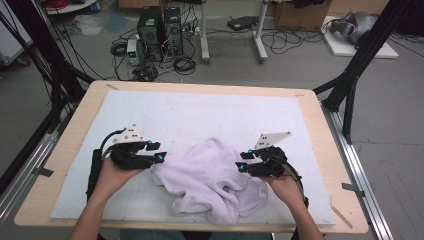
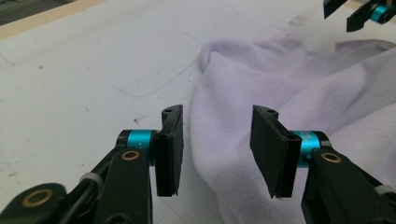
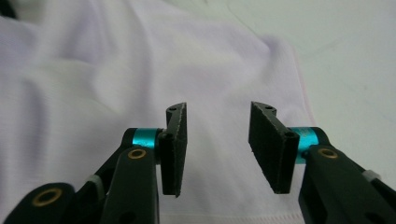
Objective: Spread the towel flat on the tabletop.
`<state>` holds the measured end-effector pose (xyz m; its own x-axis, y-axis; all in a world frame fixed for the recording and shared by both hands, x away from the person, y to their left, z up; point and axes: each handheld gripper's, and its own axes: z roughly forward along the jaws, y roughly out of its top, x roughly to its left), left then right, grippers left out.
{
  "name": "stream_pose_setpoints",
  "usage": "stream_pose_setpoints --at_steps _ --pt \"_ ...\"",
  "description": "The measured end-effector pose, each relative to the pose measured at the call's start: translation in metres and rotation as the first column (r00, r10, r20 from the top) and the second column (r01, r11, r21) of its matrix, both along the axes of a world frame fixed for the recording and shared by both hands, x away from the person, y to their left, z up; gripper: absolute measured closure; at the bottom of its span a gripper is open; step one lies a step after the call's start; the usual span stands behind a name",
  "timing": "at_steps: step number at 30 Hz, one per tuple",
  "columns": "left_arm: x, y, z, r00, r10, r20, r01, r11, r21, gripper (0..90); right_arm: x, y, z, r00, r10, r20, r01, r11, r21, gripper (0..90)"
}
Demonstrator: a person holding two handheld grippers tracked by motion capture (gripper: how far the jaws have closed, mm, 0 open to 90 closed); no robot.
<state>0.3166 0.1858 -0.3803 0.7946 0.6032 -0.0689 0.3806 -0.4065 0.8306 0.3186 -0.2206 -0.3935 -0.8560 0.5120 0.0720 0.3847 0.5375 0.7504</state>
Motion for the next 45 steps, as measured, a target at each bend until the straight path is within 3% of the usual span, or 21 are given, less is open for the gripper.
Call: stream_pose_setpoints --at_steps 1,2,6,8,9,13,17,23,27,31,33,34,36,37,39,40,41,42,43,44,45 --pt "0.006 -0.009 -0.009 0.9996 -0.01 -0.025 0.012 0.9983 0.057 55.0 0.004 0.0 -0.01 0.9996 -0.026 -0.006 0.026 0.999 -0.041 54.8" --pt "0.008 -0.014 -0.014 0.9992 -0.016 -0.037 0.019 0.9968 0.078 54.9 0.005 -0.001 -0.016 0.9993 -0.038 -0.002 0.038 0.997 -0.066 54.3" --pt "0.012 -0.025 -0.029 0.9954 -0.035 -0.09 0.044 0.9932 0.108 54.8 0.008 -0.004 -0.029 0.9973 -0.073 -0.01 0.071 0.993 -0.093 53.5" --pt "0.013 -0.032 -0.038 0.9923 -0.041 -0.117 0.059 0.9868 0.151 55.1 0.01 -0.003 -0.037 0.9964 -0.079 -0.03 0.075 0.989 -0.131 53.6" --pt "0.014 -0.034 -0.047 0.9881 -0.048 -0.146 0.07 0.9853 0.156 55.8 0.011 -0.003 -0.041 0.9962 -0.078 -0.039 0.072 0.988 -0.139 54.4" --pt "0.014 -0.035 -0.054 0.9847 -0.052 -0.166 0.075 0.9881 0.135 64.9 0.012 -0.004 -0.045 0.996 -0.084 -0.03 0.08 0.989 -0.121 60.4" --pt "0.013 -0.036 -0.053 0.9853 -0.063 -0.159 0.087 0.985 0.149 83.5 0.015 -0.005 -0.045 0.9973 -0.054 -0.05 0.049 0.994 -0.094 84.0" --pt "0.005 -0.027 -0.04 0.9933 -0.047 -0.105 0.06 0.9906 0.123 86.8 0.019 -0.003 -0.041 0.9978 0.001 -0.066 -0.007 0.995 -0.098 87.5" --pt "-0.004 -0.012 -0.019 0.9988 -0.016 -0.045 0.02 0.9956 0.091 86.8 0.02 -0.002 -0.027 0.9987 0.02 -0.048 -0.022 0.999 -0.045 87.5" --pt "-0.008 -0.004 -0.007 0.9999 -0.003 -0.013 0.004 0.9963 0.086 86.8 0.021 0.002 -0.012 0.998 0.05 -0.037 -0.051 0.999 -0.011 87.8" --pt "-0.009 0.0 0.0 1.0 0.003 0.004 -0.004 0.9971 0.076 86.8 0.022 0.004 -0.01 0.9969 0.064 -0.045 -0.065 0.998 -0.013 87.8" --pt "-0.007 0.001 0.002 0.9998 0.012 0.012 -0.013 0.9966 0.081 86.8 0.026 0.008 -0.005 0.9966 0.073 -0.039 -0.075 0.996 -0.04 87.9" --pt "0.0 0.002 0.009 0.9987 0.04 0.033 -0.043 0.9952 0.088 86.9 0.036 0.008 0.006 0.9983 0.056 -0.012 -0.057 0.998 -0.038 88.2" --pt "0.013 0.001 0.023 0.9949 0.072 0.07 -0.077 0.9935 0.083 86.9 0.043 0.008 0.016 0.9991 0.041 0.01 -0.041 0.999 -0.035 88.3" --pt "0.021 -0.001 0.033 0.9914 0.091 0.094 -0.097 0.9929 0.068 86.9 0.059 0.006 0.041 0.9967 -0.003 0.081 0.005 1.0 -0.025 88.4" --pt "0.039 -0.007 0.055 0.9739 0.141 0.178 -0.155 0.9857 0.066 86.8 0.068 0.005 0.055 0.9929 -0.029 0.115 0.031 0.999 -0.019 88.4" --pt "0.049 -0.011 0.064 0.9572 0.173 0.232 -0.193 0.9787 0.069 86.0 0.078 0.006 0.068 0.9874 -0.058 0.147 0.061 0.998 -0.013 88.3" --pt "0.049 -0.011 0.064 0.9572 0.173 0.232 -0.193 0.9787 0.069 80.2 0.089 0.006 0.078 0.9804 -0.093 0.174 0.097 0.995 -0.013 86.9" --pt "0.058 -0.015 0.069 0.9416 0.211 0.262 -0.236 0.9695 0.066 67.0 0.098 0.007 0.086 0.9706 -0.143 0.194 0.15 0.988 -0.022 81.0" --pt "0.068 -0.017 0.072 0.94 0.235 0.248 -0.257 0.9643 0.063 57.0 0.107 0.006 0.088 0.9621 -0.18 0.204 0.188 0.982 -0.02 67.5" --pt "0.076 -0.016 0.071 0.95 0.24 0.2 -0.253 0.9663 0.046 54.4 0.115 0.004 0.087 0.9637 -0.204 0.172 0.207 0.978 0.004 64.5"
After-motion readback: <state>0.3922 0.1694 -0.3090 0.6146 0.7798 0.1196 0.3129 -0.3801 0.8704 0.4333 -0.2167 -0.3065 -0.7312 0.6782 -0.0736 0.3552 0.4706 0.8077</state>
